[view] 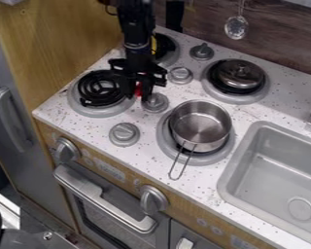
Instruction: Move the red object to the middle of the stove
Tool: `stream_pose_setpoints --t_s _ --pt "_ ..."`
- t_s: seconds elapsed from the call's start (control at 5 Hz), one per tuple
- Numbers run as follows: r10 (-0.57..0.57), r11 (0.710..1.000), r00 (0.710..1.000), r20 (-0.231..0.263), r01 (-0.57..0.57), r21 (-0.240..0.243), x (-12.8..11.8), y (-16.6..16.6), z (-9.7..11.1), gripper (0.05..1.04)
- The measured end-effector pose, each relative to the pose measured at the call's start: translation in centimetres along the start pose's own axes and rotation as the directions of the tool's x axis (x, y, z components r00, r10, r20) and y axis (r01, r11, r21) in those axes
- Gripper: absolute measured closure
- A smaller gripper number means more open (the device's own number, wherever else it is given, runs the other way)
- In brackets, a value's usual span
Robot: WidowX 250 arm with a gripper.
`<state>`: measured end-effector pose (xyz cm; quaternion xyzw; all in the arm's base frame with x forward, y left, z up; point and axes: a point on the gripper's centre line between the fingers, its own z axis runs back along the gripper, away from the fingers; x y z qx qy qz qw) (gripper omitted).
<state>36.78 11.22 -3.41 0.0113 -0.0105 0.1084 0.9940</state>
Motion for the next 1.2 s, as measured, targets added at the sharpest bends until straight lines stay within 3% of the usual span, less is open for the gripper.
stream_pose_setpoints --t_s 0.2,0.4,0.6,0.8,1.0,1.2 --pt "-0.018 1.0 1.0 -0.017 0.018 0.0 0.0 -0.2 -0.9 0.714" --pt "-0.026 1.0 0.999 -0.046 0.026 -0.006 0.2 0.5 -2.4 0.649" --pt "-0.005 1.0 0.995 -0.099 0.003 -0.02 -0.1 1.3 -4.0 0.34" --pt "-0.006 1.0 0.995 -0.103 0.003 -0.022 -0.1 1.3 -4.0 0.122" --pt "-0.023 1.0 0.994 -0.104 0.022 -0.011 -2.0 1.2 -3.3 0.104" --pt "-0.027 1.0 1.0 -0.001 0.027 -0.01 -2.7 0.4 1.2 0.103"
